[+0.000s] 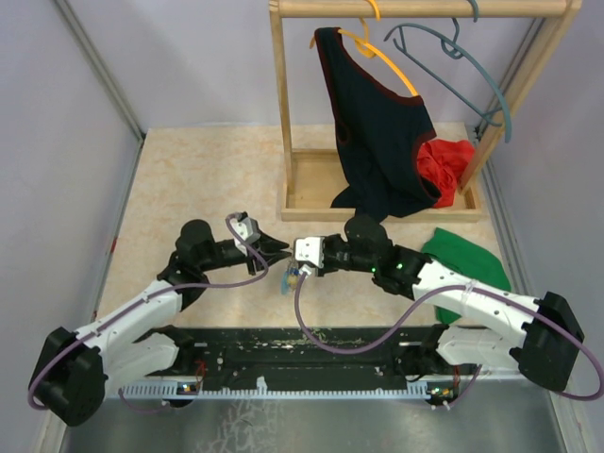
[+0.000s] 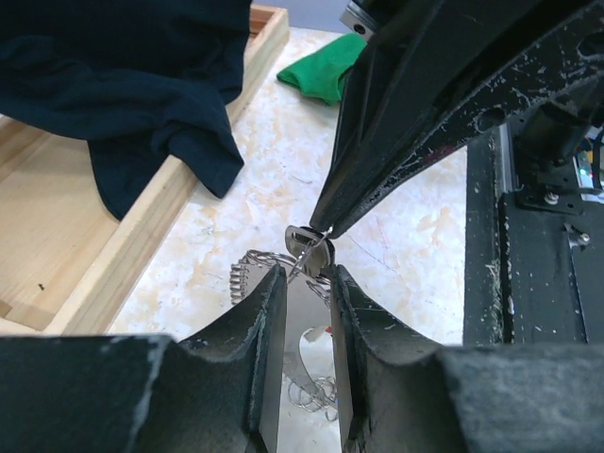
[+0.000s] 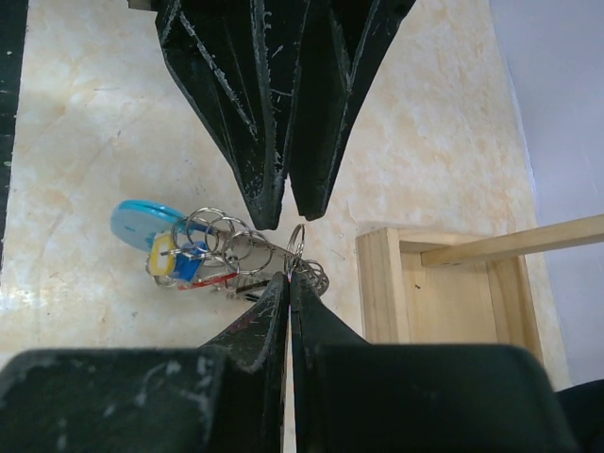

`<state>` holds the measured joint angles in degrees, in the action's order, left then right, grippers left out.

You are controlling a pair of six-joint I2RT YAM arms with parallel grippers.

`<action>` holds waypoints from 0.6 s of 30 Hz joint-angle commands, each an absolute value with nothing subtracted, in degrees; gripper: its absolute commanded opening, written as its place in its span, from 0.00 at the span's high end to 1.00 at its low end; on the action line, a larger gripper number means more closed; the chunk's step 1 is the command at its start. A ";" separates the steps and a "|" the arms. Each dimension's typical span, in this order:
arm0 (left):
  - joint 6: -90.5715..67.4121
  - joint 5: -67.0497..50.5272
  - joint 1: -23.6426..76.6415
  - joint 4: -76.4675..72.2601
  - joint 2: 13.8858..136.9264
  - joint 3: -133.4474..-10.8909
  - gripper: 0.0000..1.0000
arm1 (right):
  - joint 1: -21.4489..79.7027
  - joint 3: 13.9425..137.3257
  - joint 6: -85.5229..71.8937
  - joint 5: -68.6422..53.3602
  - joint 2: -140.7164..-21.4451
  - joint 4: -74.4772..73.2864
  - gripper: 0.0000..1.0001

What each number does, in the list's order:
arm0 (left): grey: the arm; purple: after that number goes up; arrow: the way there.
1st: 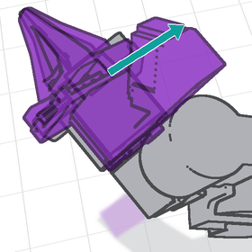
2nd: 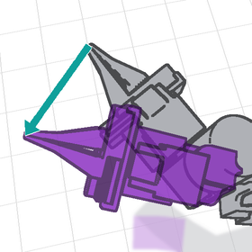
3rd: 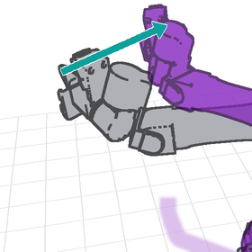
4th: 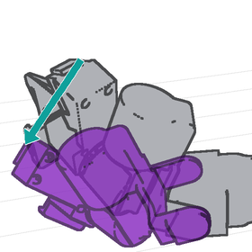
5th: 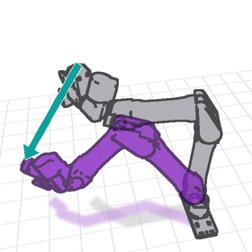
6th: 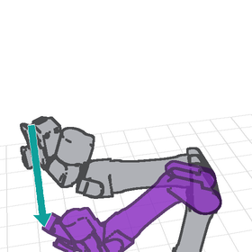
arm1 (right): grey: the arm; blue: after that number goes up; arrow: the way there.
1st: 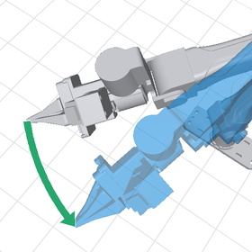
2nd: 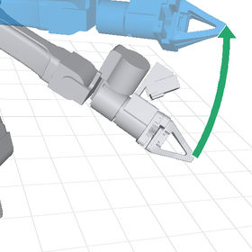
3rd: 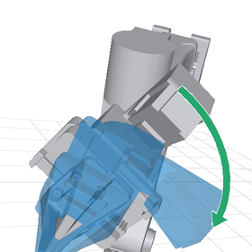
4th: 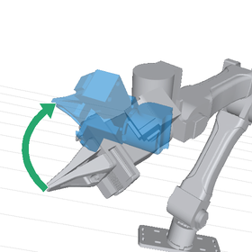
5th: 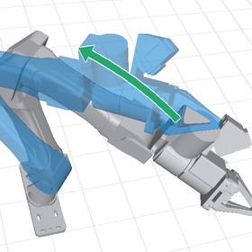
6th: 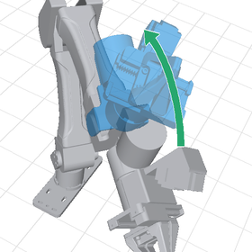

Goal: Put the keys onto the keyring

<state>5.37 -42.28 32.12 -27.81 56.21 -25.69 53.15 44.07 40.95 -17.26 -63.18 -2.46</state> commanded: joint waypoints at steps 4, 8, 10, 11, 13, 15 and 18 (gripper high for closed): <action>9.76 -48.40 32.13 -24.99 58.67 -28.83 0.69 | 53.75 48.24 41.62 -19.65 -63.40 -1.02 1.00; 11.63 -49.87 32.13 -23.52 60.76 -30.57 0.70 | 53.72 48.42 41.63 -20.17 -63.38 -1.08 1.00; 12.53 -50.58 32.08 -23.07 61.43 -31.20 0.70 | 53.70 48.58 41.70 -20.30 -63.36 -1.06 1.00; 12.97 -50.75 32.10 -22.96 61.65 -31.40 0.70 | 53.70 48.67 41.66 -20.35 -63.35 -1.10 1.00; 14.12 -50.70 32.08 -22.45 61.94 -31.82 0.70 | 53.70 48.85 41.79 -20.45 -63.39 -1.33 1.00; 14.77 -50.55 32.08 -21.95 62.18 -32.11 0.70 | 53.72 49.02 41.86 -20.66 -63.41 -1.45 1.00; 15.64 -51.27 32.08 -21.55 62.76 -32.48 0.70 | 53.70 49.13 41.93 -20.85 -63.44 -1.58 1.00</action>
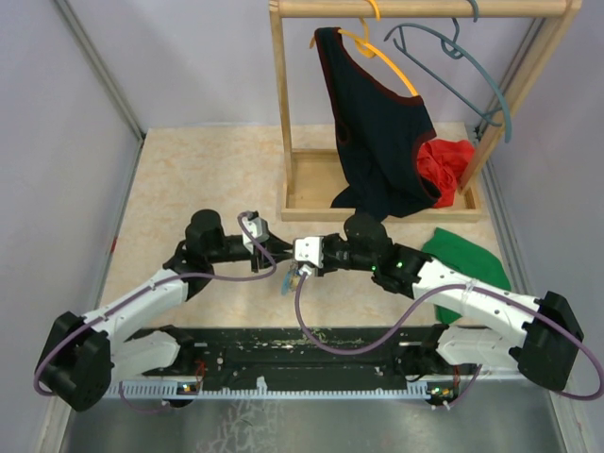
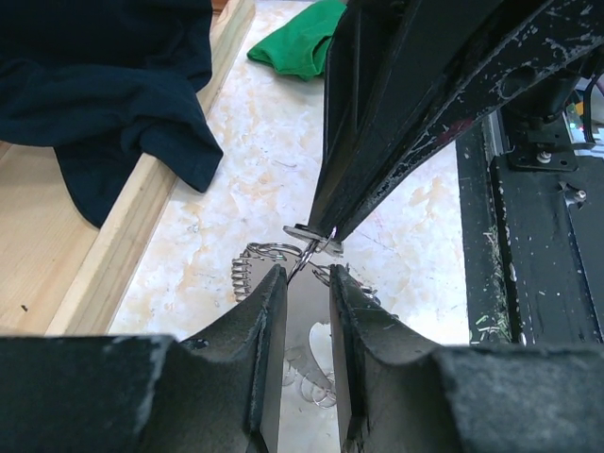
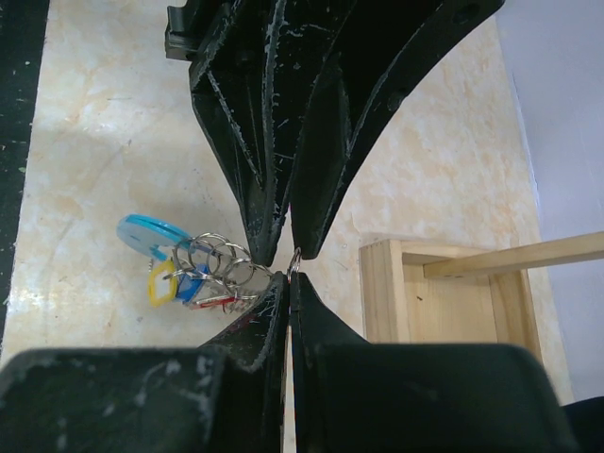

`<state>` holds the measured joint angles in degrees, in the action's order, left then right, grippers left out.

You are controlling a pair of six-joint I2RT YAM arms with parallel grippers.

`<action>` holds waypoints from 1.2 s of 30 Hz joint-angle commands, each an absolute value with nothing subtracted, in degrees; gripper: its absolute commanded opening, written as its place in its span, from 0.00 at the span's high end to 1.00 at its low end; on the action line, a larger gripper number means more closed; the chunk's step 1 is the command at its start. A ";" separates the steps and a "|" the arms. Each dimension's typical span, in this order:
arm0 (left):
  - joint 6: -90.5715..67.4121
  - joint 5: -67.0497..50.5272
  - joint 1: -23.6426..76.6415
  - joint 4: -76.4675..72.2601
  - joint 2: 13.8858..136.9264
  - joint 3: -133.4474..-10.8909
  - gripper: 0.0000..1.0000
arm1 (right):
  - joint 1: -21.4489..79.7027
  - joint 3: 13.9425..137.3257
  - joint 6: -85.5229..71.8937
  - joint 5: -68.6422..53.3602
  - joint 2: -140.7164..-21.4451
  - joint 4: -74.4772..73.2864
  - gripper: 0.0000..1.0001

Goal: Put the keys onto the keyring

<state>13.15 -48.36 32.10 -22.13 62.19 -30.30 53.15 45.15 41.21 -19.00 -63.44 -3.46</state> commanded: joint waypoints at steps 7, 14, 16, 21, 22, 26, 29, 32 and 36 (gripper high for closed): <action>16.96 -54.03 32.08 -21.04 65.13 -34.19 0.81 | 53.75 49.38 41.89 -21.50 -63.42 -1.88 1.00; 17.95 -54.06 32.08 -19.38 65.02 -34.56 0.99 | 53.71 48.83 41.66 -18.88 -62.37 -3.15 1.00; 17.66 -53.08 32.08 -19.12 64.43 -34.10 0.99 | 53.70 47.73 41.18 -17.21 -61.22 -3.00 1.00; 16.55 -50.68 32.08 -19.37 63.65 -33.27 0.99 | 53.73 45.31 39.53 -14.43 -59.15 -3.42 1.00; 16.20 -50.24 32.01 -19.55 63.63 -33.23 0.99 | 53.72 44.82 39.19 -14.05 -59.12 -3.25 1.00; 14.60 -47.85 31.99 -19.61 63.23 -33.16 0.99 | 53.70 43.12 37.67 -14.22 -59.06 -2.67 1.00; 12.58 -46.35 31.94 -20.66 63.00 -32.75 0.99 | 53.71 42.39 37.17 -14.25 -59.63 -2.29 1.00; 10.80 -45.74 31.90 -22.49 62.93 -32.27 0.99 | 53.73 42.09 36.64 -15.14 -60.76 -1.57 1.00; 8.72 -45.90 31.91 -25.17 62.82 -31.57 0.99 | 53.72 41.40 35.92 -17.09 -61.96 0.68 1.00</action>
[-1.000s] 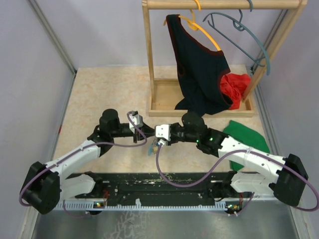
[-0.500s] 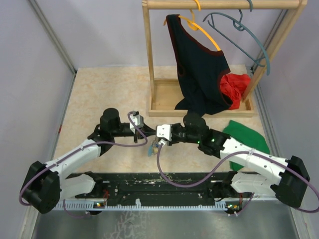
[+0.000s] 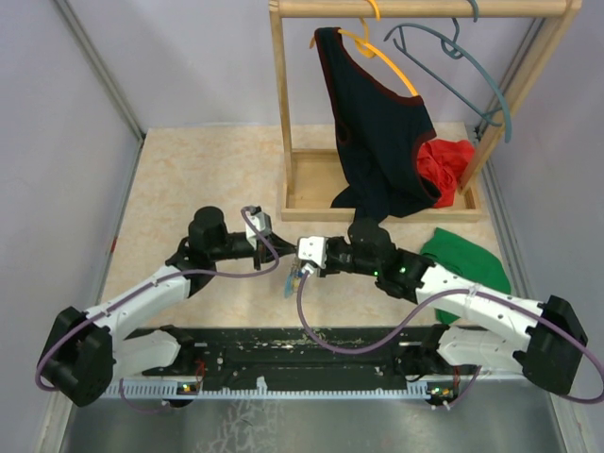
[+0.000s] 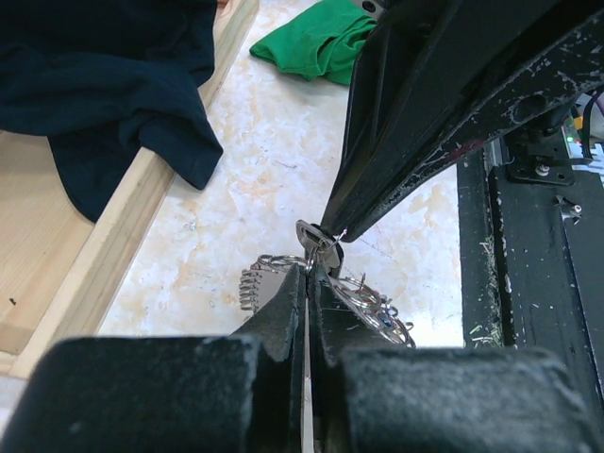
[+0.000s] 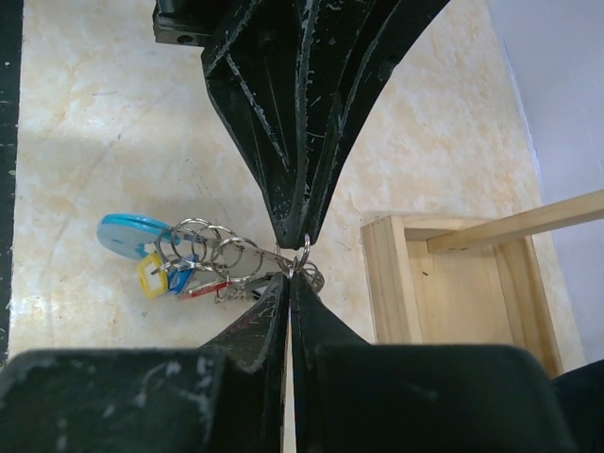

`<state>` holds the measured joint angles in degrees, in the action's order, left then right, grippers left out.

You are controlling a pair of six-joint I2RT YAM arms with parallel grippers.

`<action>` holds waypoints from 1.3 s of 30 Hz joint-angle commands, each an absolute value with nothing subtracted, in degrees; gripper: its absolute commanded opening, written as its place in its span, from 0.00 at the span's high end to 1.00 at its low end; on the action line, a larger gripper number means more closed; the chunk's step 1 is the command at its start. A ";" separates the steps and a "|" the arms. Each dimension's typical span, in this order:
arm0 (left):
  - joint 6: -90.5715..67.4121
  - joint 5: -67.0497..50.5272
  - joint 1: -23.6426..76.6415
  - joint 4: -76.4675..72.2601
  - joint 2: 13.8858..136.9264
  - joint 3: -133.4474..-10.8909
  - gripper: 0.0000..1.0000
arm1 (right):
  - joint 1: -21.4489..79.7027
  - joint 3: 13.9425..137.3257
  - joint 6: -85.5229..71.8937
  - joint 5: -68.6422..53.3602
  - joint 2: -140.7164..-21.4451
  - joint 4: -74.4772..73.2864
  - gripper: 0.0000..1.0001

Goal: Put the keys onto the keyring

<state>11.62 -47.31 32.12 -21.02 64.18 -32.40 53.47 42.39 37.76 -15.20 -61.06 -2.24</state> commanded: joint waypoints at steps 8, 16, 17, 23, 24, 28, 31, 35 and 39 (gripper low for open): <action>1.60 -42.86 31.90 -35.04 62.36 -28.49 0.99 | 53.88 40.40 35.09 -18.75 -63.63 3.59 1.00; -4.01 -40.27 31.99 -44.01 61.64 -25.18 0.99 | 53.90 39.90 34.82 -17.73 -64.62 6.68 1.00; -4.05 -39.88 31.99 -44.51 61.49 -24.69 0.99 | 53.92 39.97 35.07 -17.09 -64.18 6.76 1.00; -2.06 -39.42 31.90 -40.99 60.64 -24.54 0.99 | 53.88 42.42 37.66 -14.01 -62.22 4.01 1.00; -1.64 -39.33 31.95 -40.21 60.24 -24.63 0.99 | 53.88 43.06 38.08 -13.85 -62.09 3.18 1.00; 1.80 -39.46 31.89 -34.27 58.63 -25.66 0.83 | 53.88 46.08 39.66 -14.56 -62.24 -0.25 1.00; 5.44 -39.74 31.84 -29.24 58.29 -27.24 0.76 | 53.95 48.27 40.90 -15.72 -62.77 -2.47 1.00; 8.08 -41.72 31.83 -27.18 58.18 -28.05 0.73 | 53.90 50.17 41.76 -16.59 -63.37 -4.46 1.00; 10.64 -42.02 31.85 -24.30 58.36 -29.25 0.70 | 53.92 51.53 42.65 -17.12 -63.47 -6.13 1.00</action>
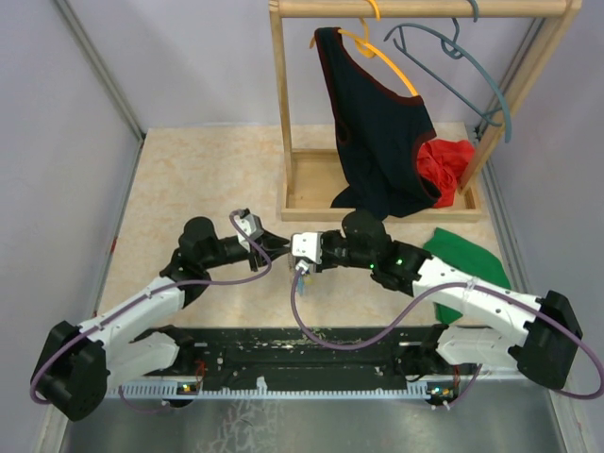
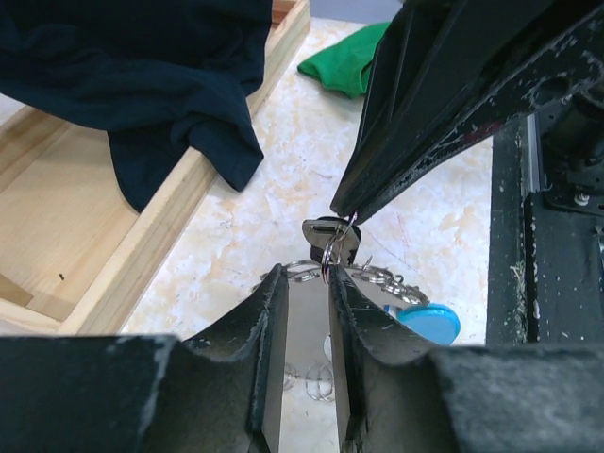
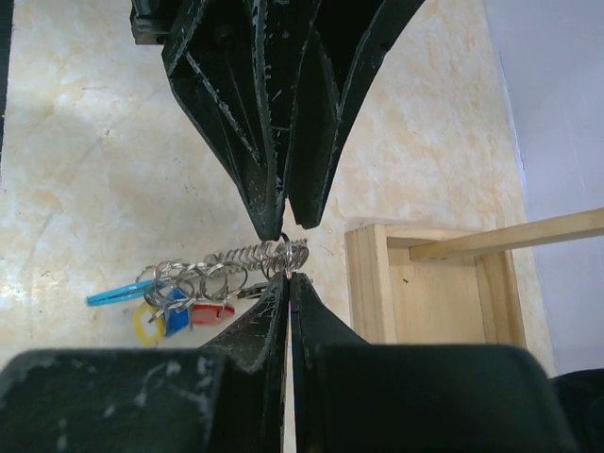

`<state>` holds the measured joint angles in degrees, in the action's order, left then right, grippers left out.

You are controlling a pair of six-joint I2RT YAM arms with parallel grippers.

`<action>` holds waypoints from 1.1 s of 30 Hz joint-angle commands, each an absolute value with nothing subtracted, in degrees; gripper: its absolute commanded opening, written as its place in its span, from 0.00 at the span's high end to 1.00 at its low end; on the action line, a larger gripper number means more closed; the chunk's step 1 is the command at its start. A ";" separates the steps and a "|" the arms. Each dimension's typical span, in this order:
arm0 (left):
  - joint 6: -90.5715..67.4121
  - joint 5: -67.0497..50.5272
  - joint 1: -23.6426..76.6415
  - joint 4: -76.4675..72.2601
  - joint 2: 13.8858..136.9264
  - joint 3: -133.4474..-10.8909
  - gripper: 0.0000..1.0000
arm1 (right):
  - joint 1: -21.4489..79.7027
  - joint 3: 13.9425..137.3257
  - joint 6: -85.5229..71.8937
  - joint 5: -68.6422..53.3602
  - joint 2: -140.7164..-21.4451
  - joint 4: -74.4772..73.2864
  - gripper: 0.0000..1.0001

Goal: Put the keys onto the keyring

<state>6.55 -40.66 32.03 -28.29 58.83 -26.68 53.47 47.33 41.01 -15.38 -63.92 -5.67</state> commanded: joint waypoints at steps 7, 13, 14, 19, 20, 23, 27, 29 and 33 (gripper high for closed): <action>13.04 -47.20 31.83 -22.85 59.97 -31.29 0.69 | 53.88 53.91 43.68 -19.43 -64.56 -8.79 1.00; 13.78 -50.92 31.82 -21.75 62.66 -33.17 0.73 | 53.88 54.29 43.77 -20.11 -64.75 -8.68 1.00; 13.87 -51.43 31.84 -21.47 62.93 -33.49 0.74 | 53.90 54.24 43.77 -20.27 -64.78 -8.63 1.00; 14.57 -52.04 31.82 -19.43 63.71 -34.18 0.84 | 53.93 54.26 43.81 -19.91 -64.56 -8.61 1.00; 14.68 -52.11 31.86 -19.24 63.72 -34.23 0.87 | 53.88 54.22 43.70 -19.86 -64.37 -8.55 1.00; 14.84 -51.25 31.82 -18.77 63.41 -34.15 0.99 | 53.88 53.40 43.20 -18.62 -63.38 -8.24 1.00; 14.37 -48.85 31.83 -18.82 62.39 -33.74 0.99 | 53.88 49.24 41.03 -15.53 -60.77 -4.21 1.00; 13.45 -48.43 31.82 -19.67 62.20 -33.46 0.99 | 53.88 47.00 39.96 -14.67 -59.56 -2.40 1.00; 11.61 -46.56 31.82 -20.82 61.75 -33.11 0.99 | 53.89 43.24 37.89 -13.10 -58.78 -0.13 1.00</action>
<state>13.26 -49.04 32.12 -19.99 63.16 -32.56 53.52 45.34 40.86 -16.03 -61.43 -6.00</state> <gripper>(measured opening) 0.015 0.005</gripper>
